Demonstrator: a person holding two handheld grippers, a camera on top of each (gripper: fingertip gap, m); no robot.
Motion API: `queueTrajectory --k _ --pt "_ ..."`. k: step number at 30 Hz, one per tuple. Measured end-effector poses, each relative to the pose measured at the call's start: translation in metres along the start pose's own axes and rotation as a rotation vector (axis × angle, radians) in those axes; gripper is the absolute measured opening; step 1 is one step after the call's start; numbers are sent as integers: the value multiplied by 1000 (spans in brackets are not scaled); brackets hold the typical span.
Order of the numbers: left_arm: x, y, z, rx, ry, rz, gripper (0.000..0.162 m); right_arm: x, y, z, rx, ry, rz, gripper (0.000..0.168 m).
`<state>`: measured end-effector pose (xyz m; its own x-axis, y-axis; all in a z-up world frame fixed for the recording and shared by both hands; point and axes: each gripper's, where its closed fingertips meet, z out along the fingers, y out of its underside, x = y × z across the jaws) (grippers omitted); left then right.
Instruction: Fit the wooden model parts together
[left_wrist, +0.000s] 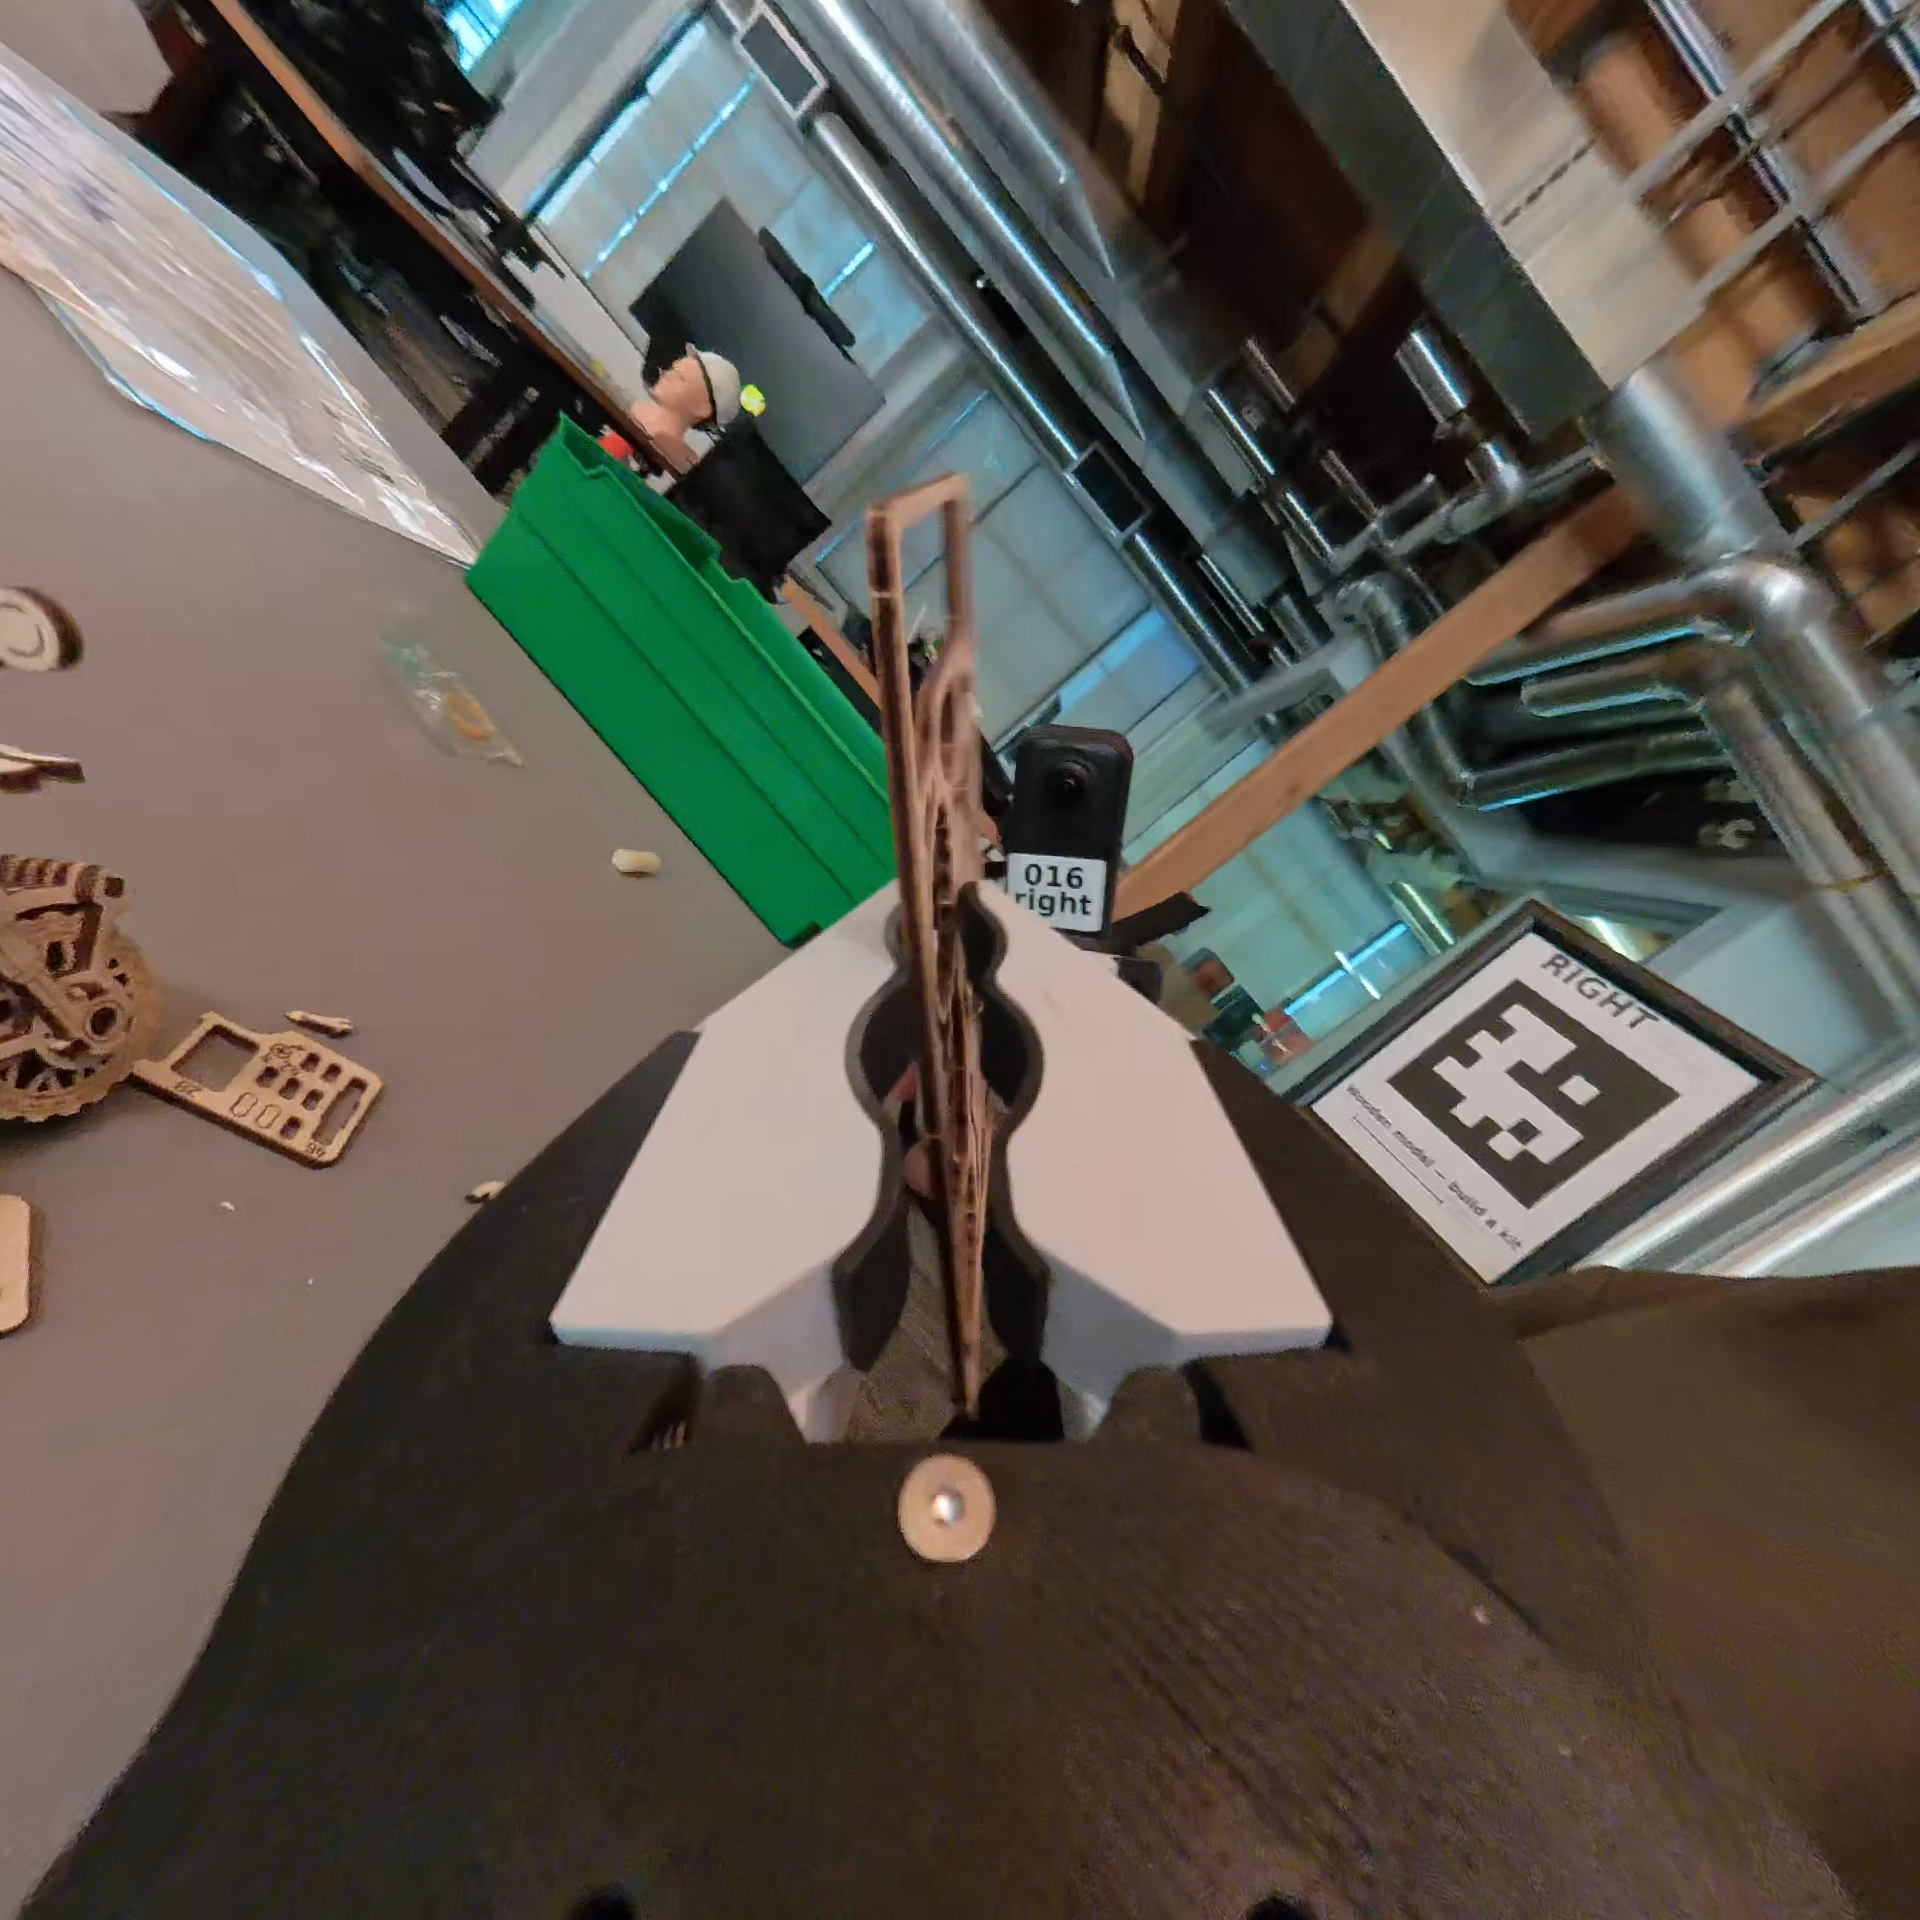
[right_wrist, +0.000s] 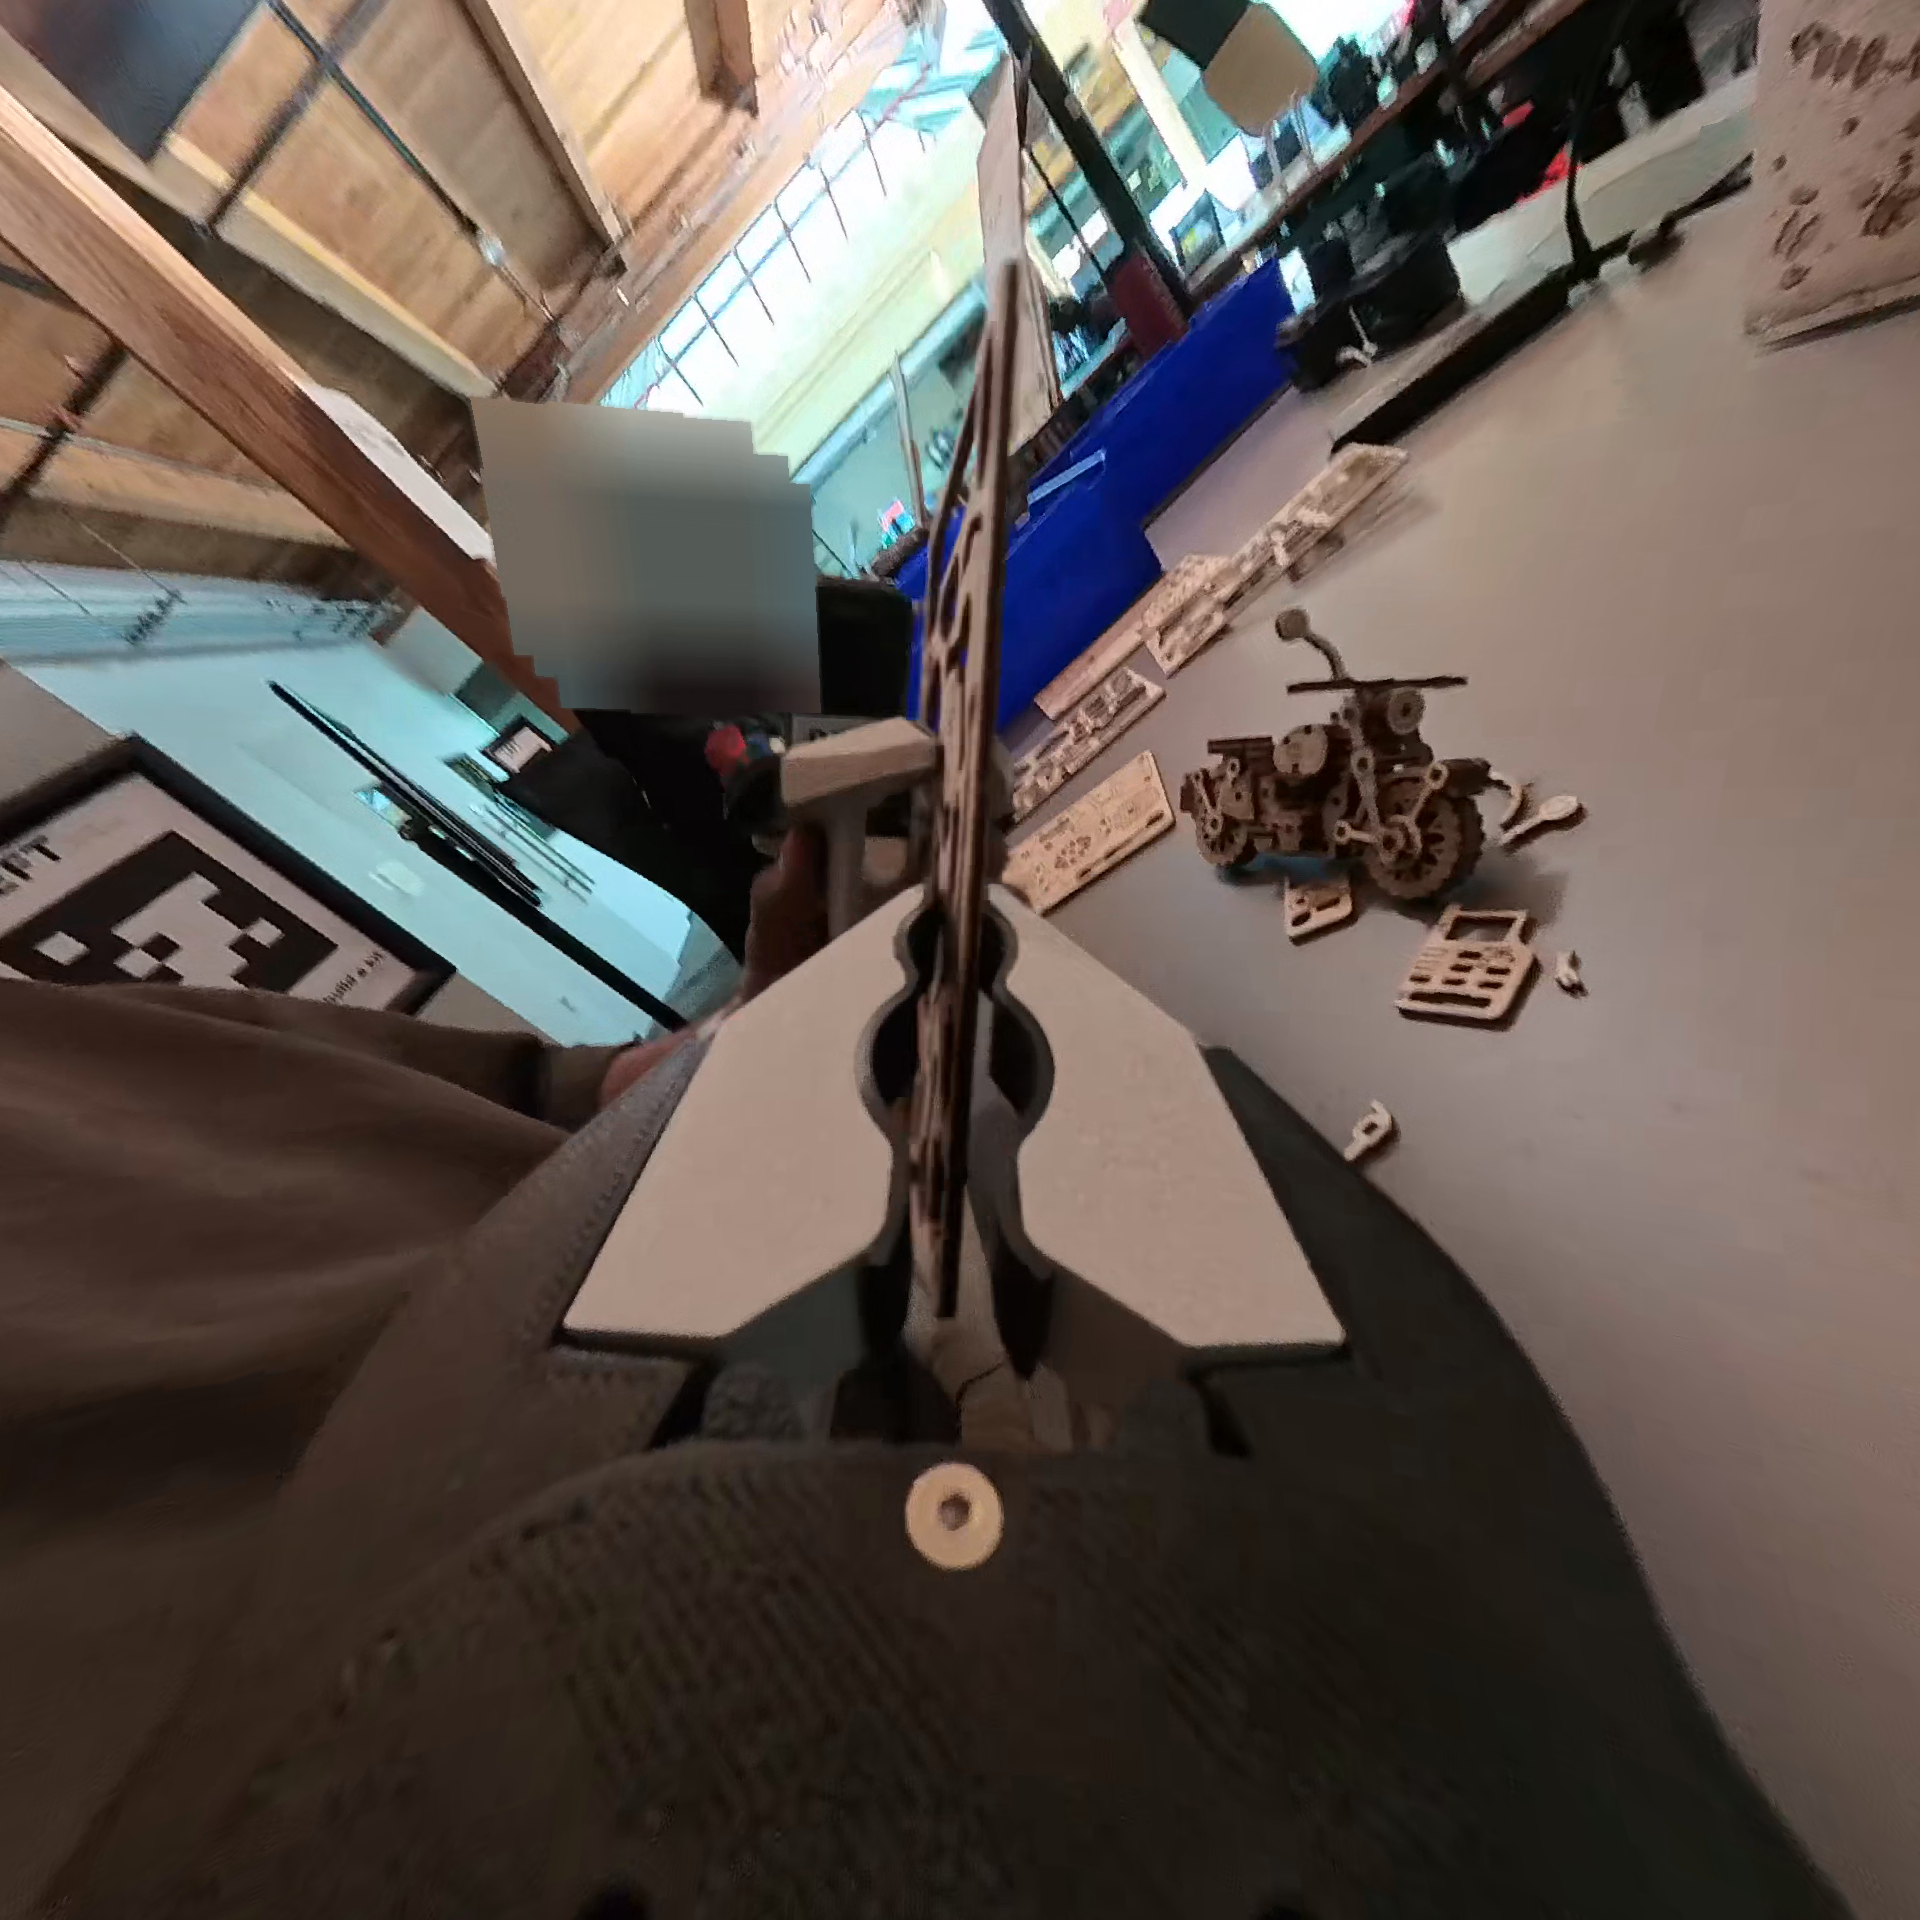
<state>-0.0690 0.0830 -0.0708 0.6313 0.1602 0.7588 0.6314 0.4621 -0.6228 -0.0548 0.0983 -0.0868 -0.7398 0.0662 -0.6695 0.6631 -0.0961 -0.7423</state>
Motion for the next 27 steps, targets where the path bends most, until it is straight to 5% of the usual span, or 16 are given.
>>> queueTrajectory --k 10,16,21,27 --pt "-17 24 13 -157 -37 98 0 28 -20 -37 128 103 -51 25" --pt "-22 25 15 -181 -25 83 0 54 -44 -62 236 322 -204 38" --pt "-28 19 11 -185 -42 110 0 68 -62 -51 195 411 -426 46" --pt "-29 17 7 -207 -38 190 0 77 -108 -26 309 359 -558 37"
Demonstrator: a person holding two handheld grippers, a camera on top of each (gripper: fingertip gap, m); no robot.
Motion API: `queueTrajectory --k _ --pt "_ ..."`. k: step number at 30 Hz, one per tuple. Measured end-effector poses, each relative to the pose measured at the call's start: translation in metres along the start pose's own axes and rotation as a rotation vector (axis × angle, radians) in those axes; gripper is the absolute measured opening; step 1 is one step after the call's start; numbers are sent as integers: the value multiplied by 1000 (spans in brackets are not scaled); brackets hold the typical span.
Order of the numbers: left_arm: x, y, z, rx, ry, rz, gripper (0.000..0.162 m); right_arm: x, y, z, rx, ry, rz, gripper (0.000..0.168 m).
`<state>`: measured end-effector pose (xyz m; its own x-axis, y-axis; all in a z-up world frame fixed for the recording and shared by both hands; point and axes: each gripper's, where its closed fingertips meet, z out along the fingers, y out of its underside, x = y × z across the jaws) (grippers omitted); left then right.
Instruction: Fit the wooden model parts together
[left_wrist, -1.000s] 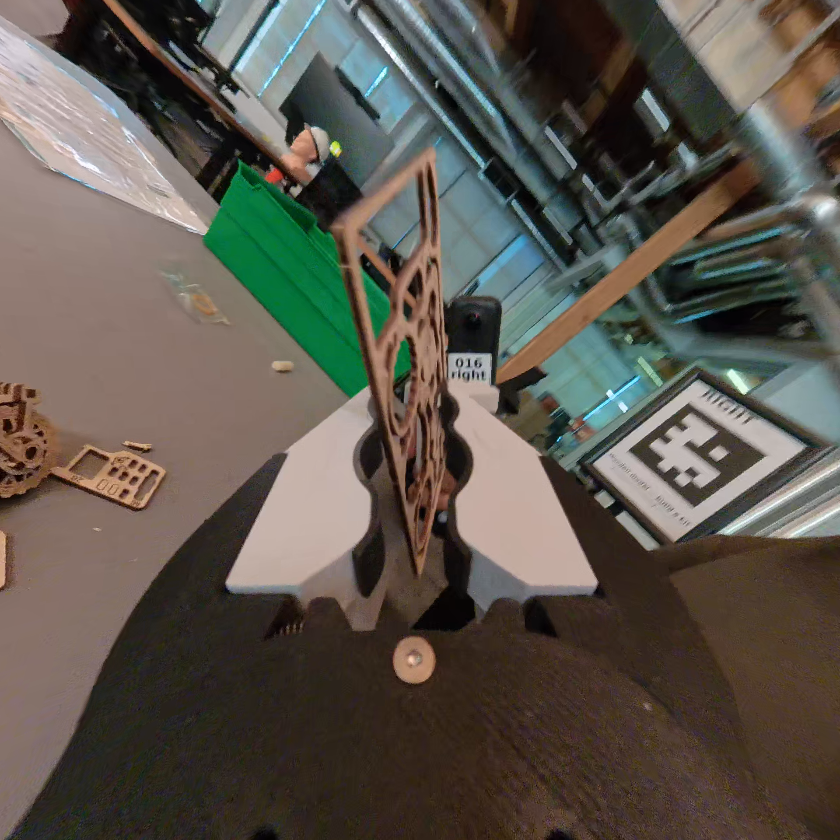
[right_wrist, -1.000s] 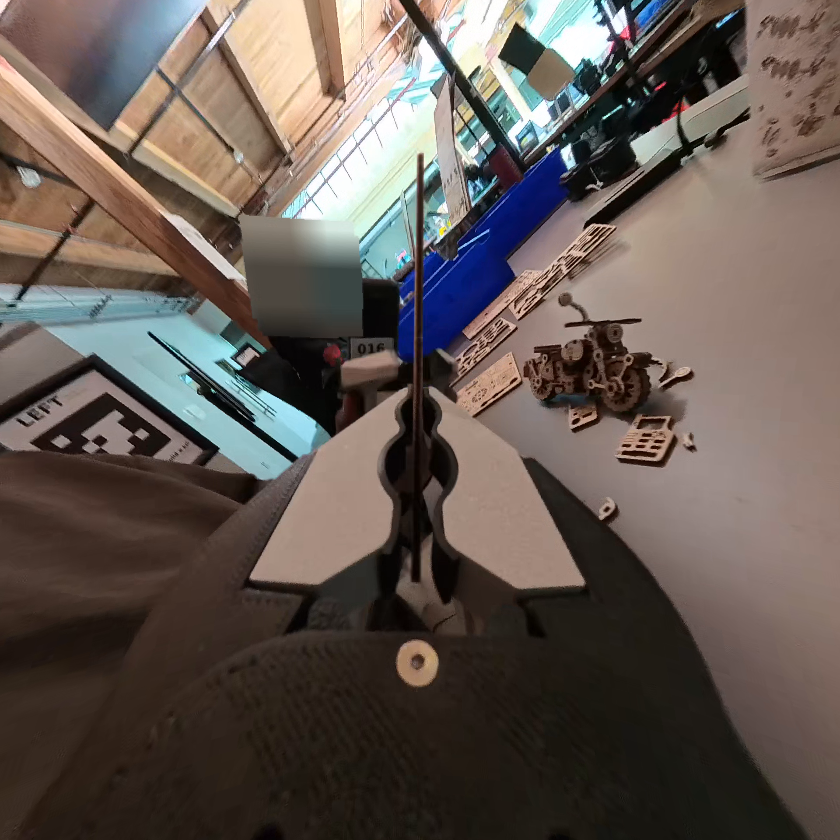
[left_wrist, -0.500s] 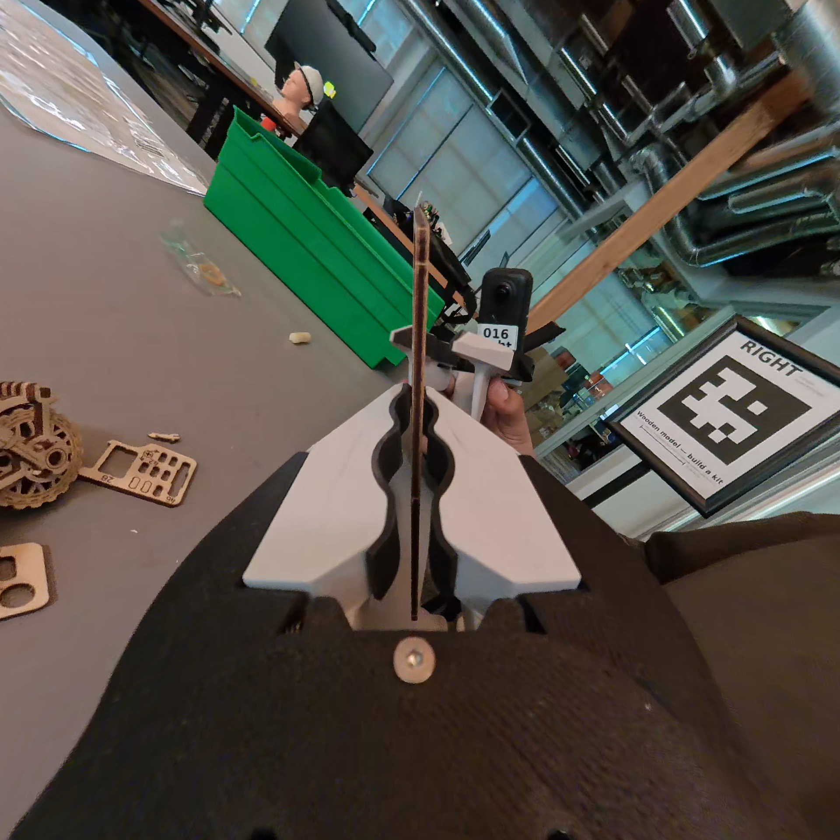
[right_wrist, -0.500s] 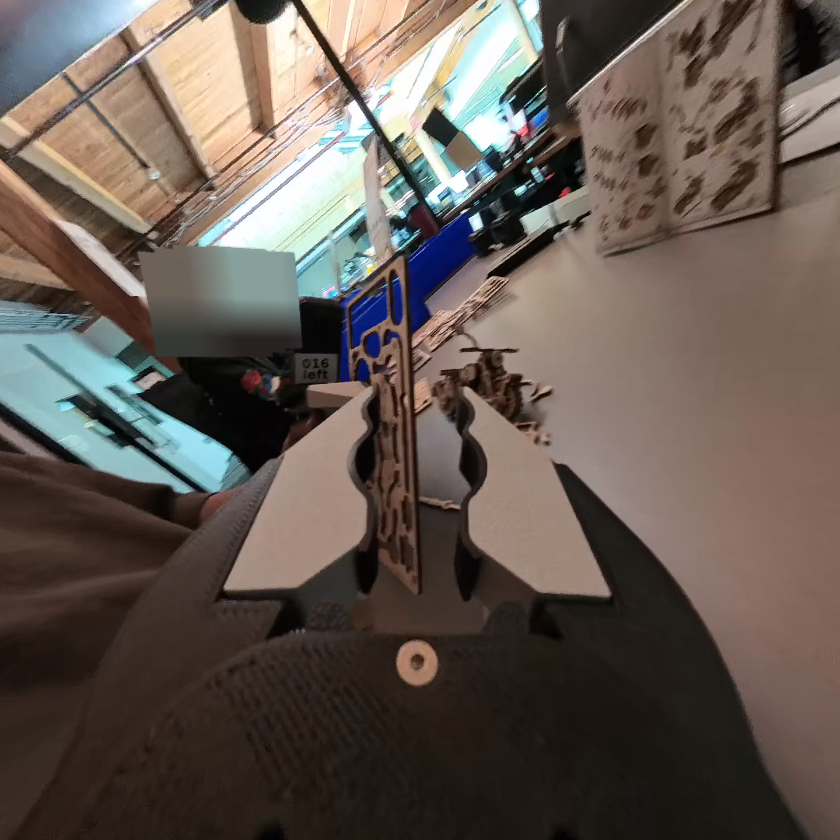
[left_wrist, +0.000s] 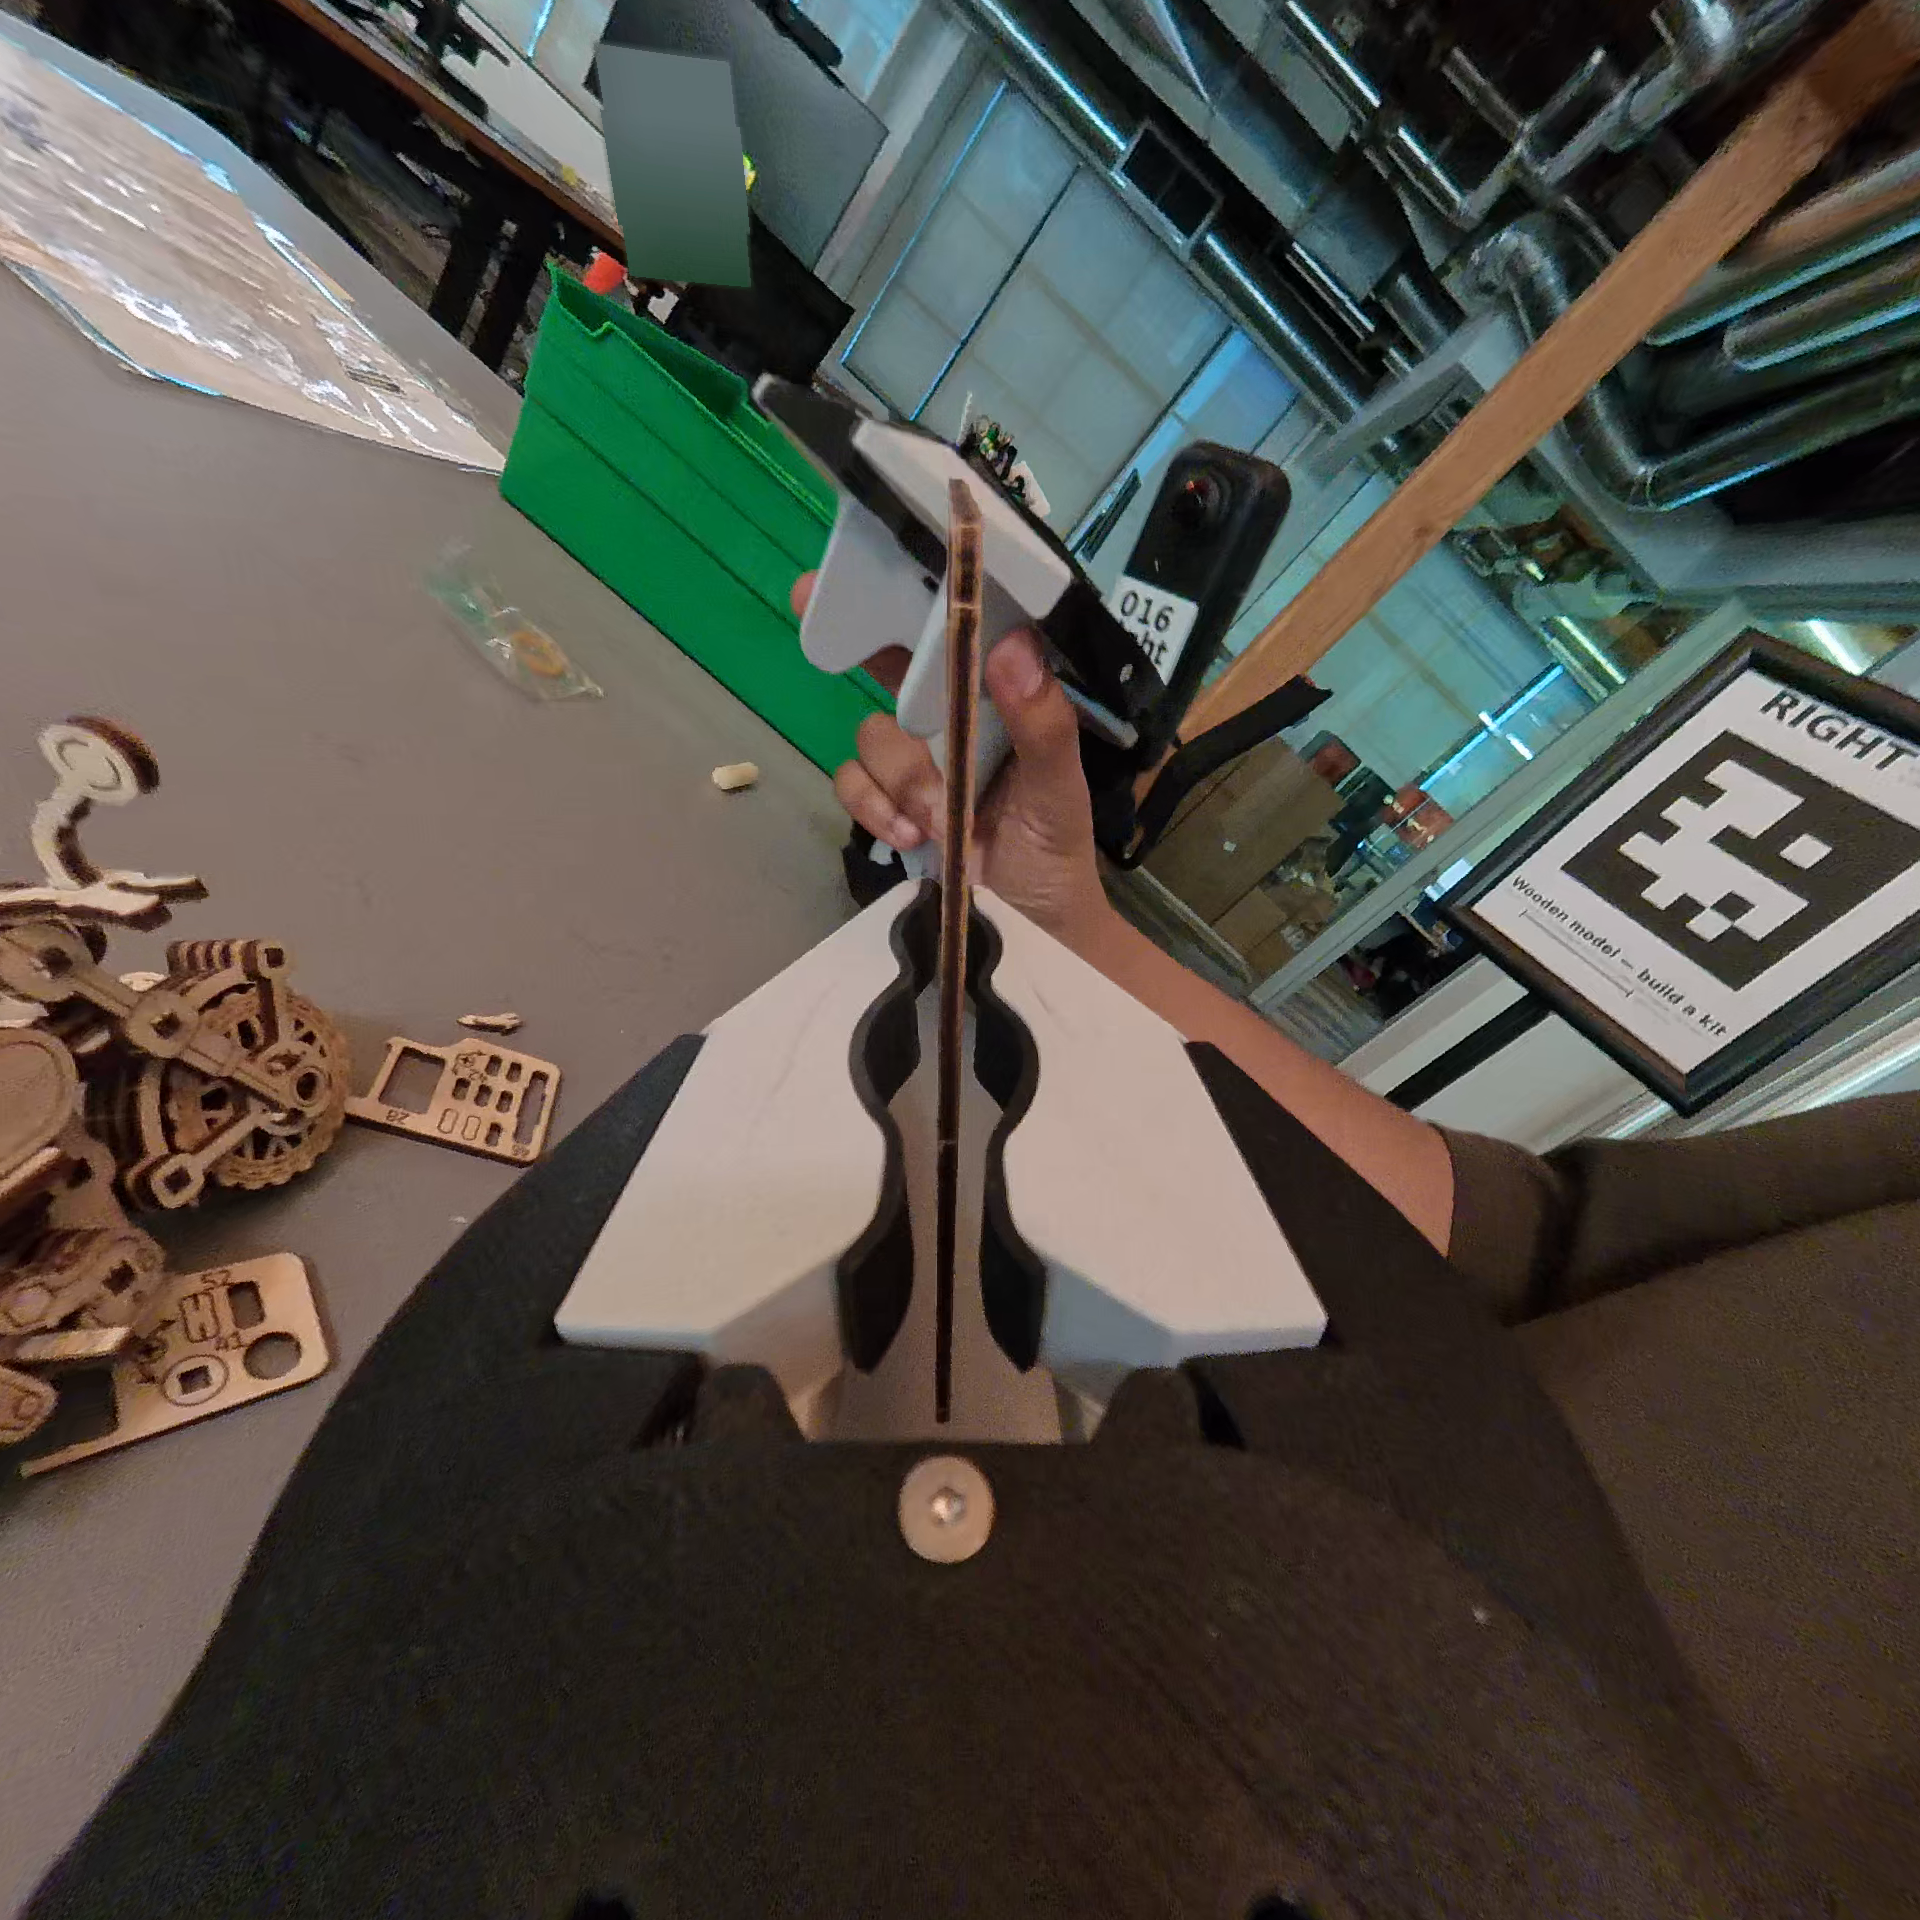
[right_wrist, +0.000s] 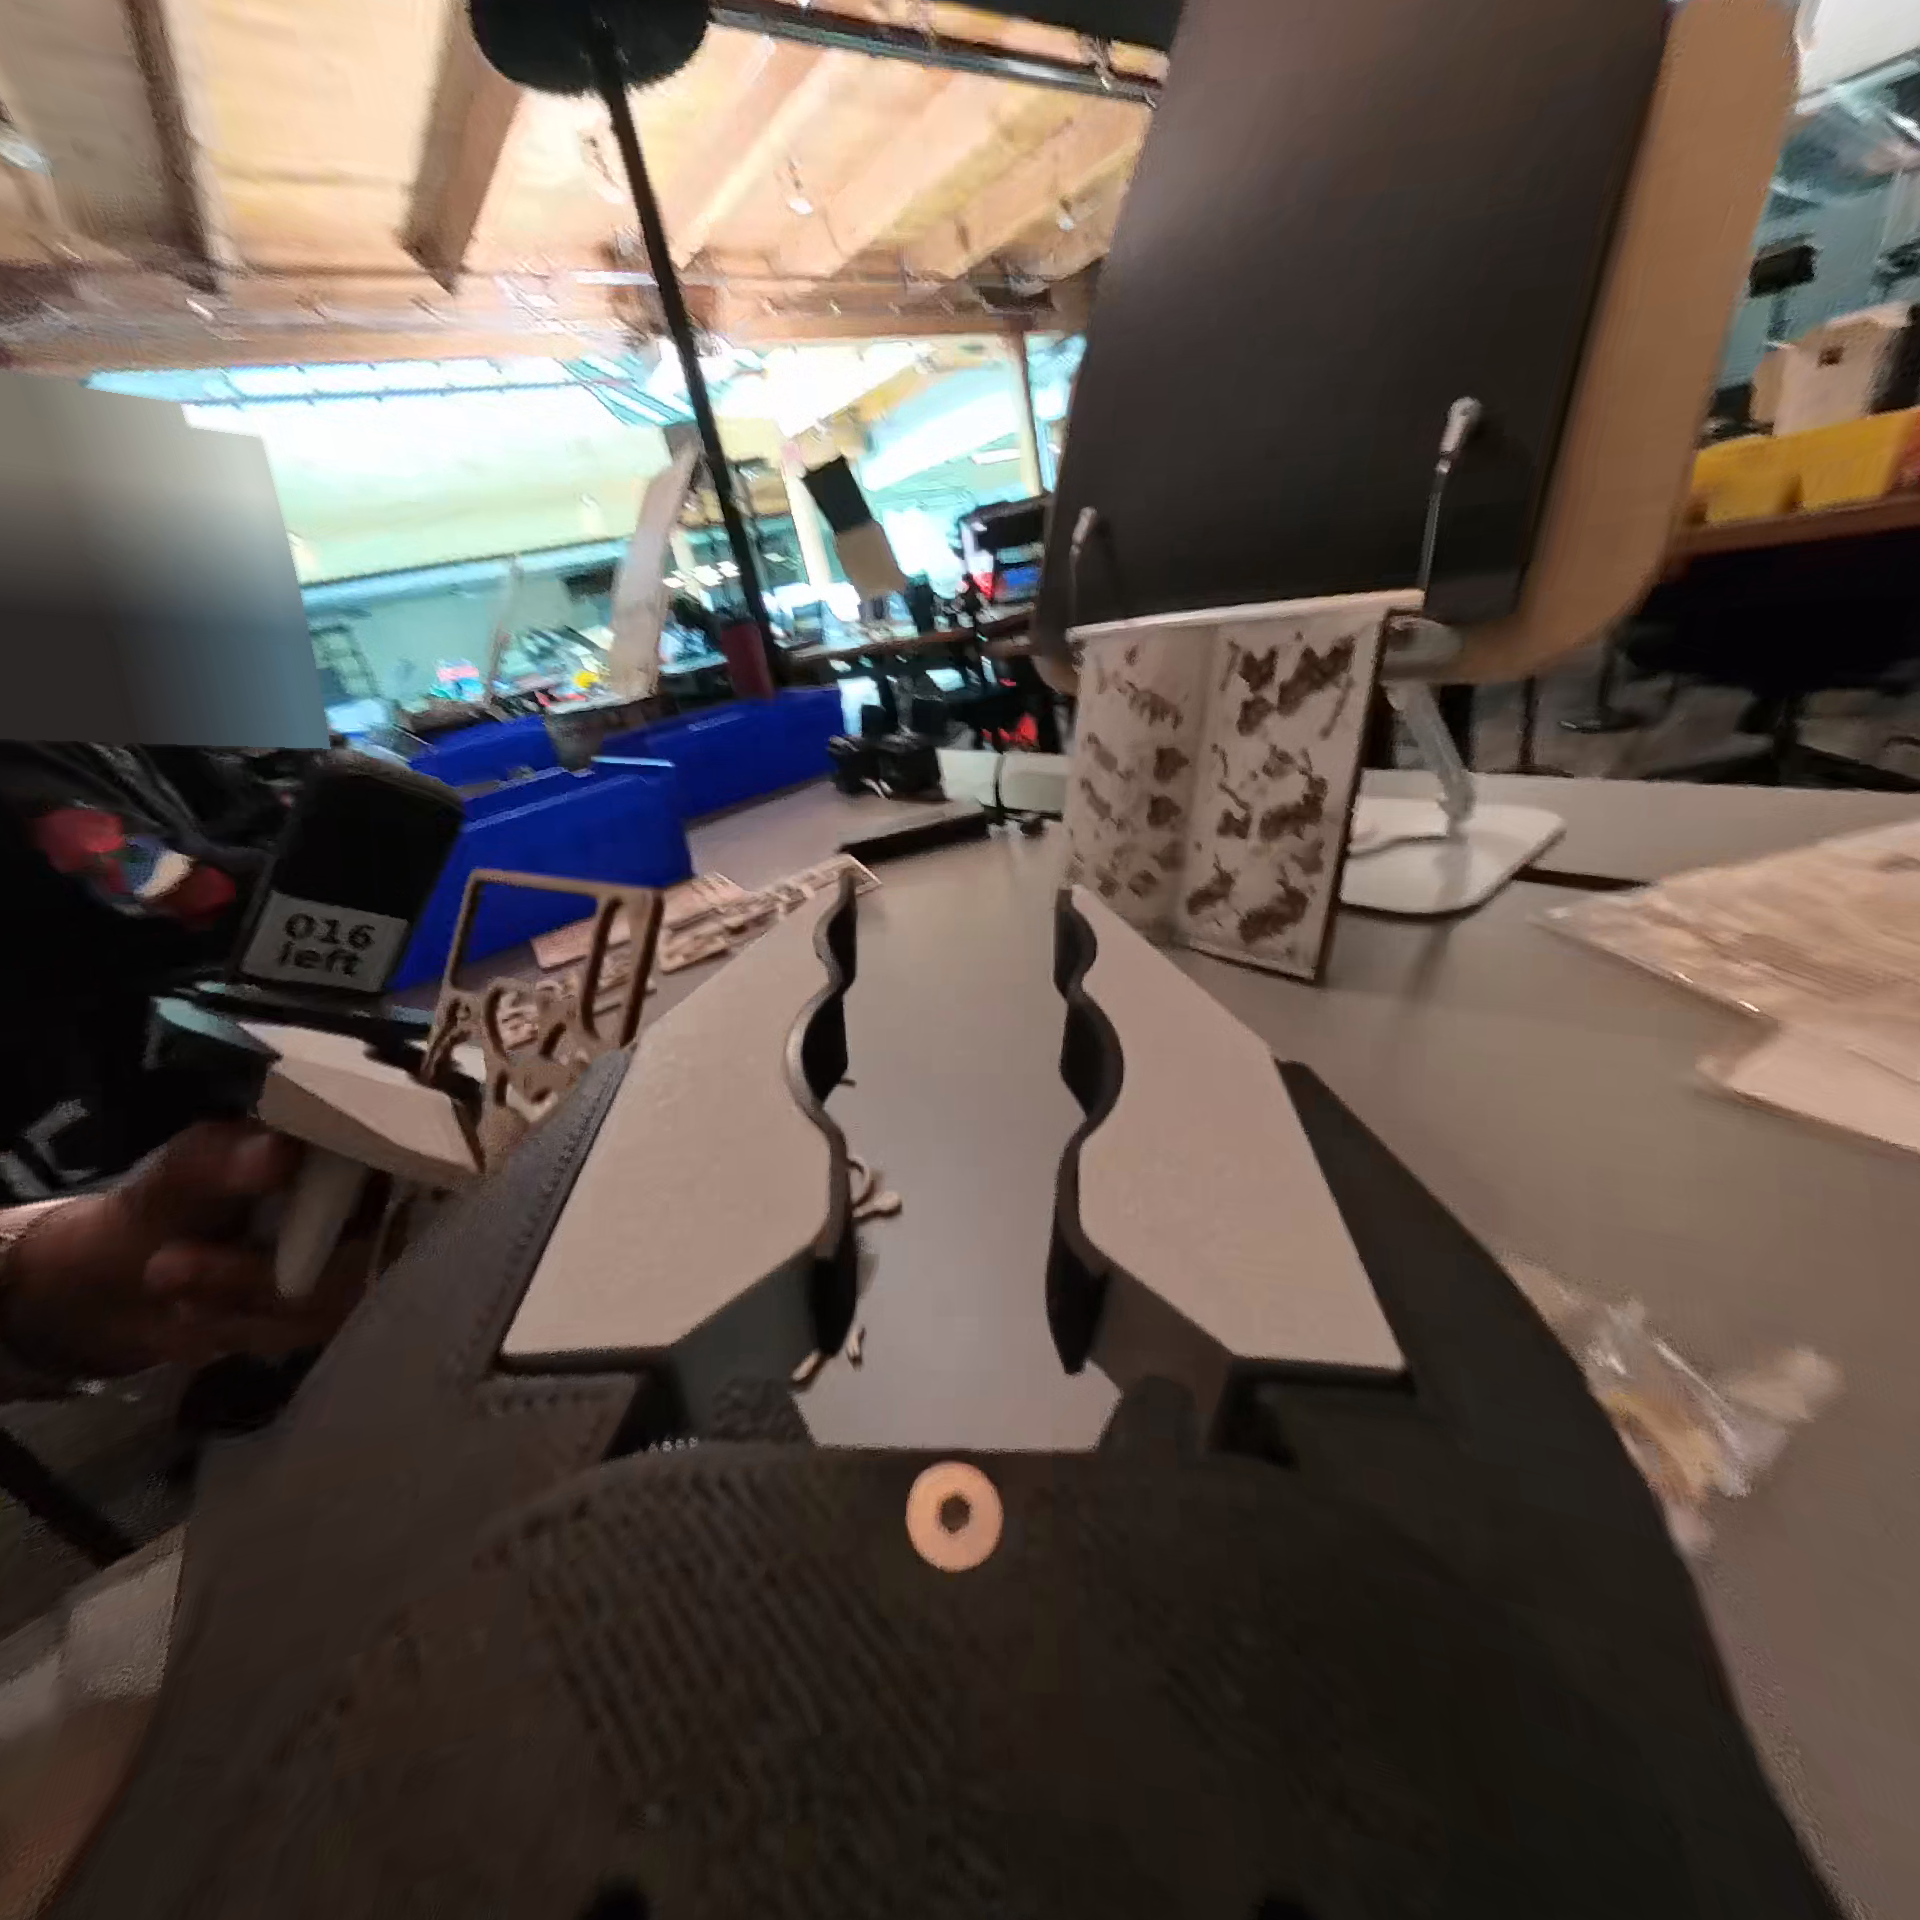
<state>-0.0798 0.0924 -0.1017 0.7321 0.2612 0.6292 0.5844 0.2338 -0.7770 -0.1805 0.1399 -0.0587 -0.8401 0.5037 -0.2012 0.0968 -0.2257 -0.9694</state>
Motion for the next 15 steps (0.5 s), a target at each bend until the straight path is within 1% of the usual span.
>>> queueTrajectory --k 1,3,5,8,11,15 --pt "-1 -1 -1 -4 -3 10 0 0 0 6 -2 -21 -2 37" --pt "-1 -2 -3 -9 -3 25 0 4 7 11 -64 -10 -64 35" --pt "-3 -3 -4 -11 -5 29 0 0 14 11 -116 -22 -94 35" --pt "-7 -3 -4 -18 -12 20 0 -11 16 5 -140 -45 -89 35" --pt "-10 -2 -3 -28 -23 16 0 -14 13 4 -105 -61 -19 32" --pt "-11 -7 -7 5 -5 -21 0 -13 18 8 -105 -109 147 37"
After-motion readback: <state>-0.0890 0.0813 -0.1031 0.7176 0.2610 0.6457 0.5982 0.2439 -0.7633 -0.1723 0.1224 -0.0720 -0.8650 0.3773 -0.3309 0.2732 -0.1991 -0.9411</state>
